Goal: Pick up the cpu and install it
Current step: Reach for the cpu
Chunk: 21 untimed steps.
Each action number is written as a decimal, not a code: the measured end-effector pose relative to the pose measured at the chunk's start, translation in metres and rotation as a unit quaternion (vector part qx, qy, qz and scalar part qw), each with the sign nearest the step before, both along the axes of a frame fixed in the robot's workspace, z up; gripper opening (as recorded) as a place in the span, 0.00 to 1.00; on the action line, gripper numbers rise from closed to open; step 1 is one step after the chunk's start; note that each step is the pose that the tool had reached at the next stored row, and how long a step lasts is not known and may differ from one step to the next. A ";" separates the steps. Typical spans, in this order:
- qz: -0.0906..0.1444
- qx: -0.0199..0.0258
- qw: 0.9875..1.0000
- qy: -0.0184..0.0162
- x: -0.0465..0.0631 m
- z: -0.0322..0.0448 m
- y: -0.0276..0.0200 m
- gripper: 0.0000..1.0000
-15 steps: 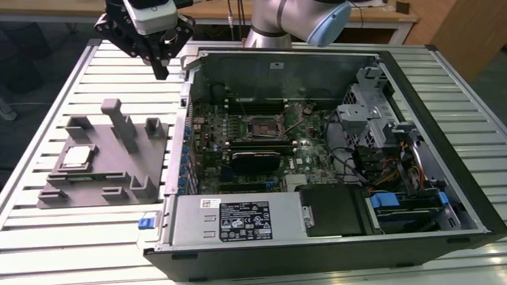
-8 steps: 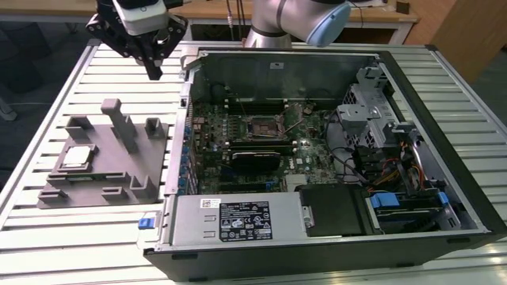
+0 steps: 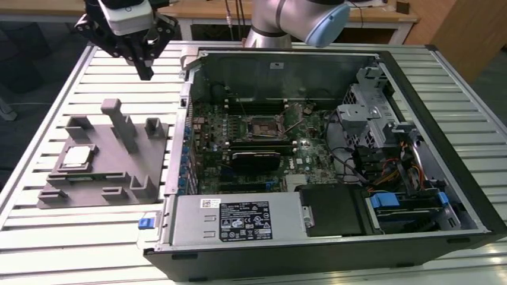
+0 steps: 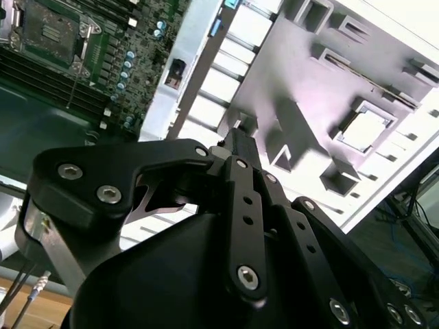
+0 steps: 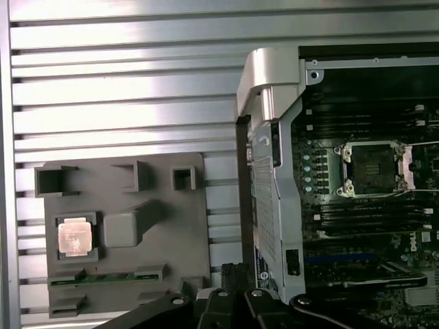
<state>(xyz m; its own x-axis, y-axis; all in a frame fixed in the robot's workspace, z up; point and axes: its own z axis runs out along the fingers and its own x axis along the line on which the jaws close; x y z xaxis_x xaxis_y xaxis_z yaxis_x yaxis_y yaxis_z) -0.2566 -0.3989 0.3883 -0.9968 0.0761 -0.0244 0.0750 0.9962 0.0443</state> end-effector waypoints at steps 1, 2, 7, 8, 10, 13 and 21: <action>0.000 0.000 1.000 0.000 -0.002 -0.0001 0.0000 0.11; 0.000 0.000 1.000 0.000 -0.005 -0.0001 0.0000 0.11; 0.000 0.000 1.000 0.000 -0.021 -0.0003 0.0002 0.11; 0.000 0.000 1.000 0.000 -0.023 -0.0004 0.0002 0.11; 0.000 0.000 1.000 0.000 -0.028 -0.0006 0.0003 0.11; 0.000 0.000 1.000 0.000 -0.035 -0.0009 0.0003 0.11; 0.000 0.000 1.000 0.000 -0.053 -0.0015 0.0003 0.11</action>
<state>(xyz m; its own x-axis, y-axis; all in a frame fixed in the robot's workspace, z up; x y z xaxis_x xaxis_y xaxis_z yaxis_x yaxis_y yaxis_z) -0.3092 -0.3986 0.3868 -0.9968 0.0762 -0.0245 0.0751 0.9962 0.0444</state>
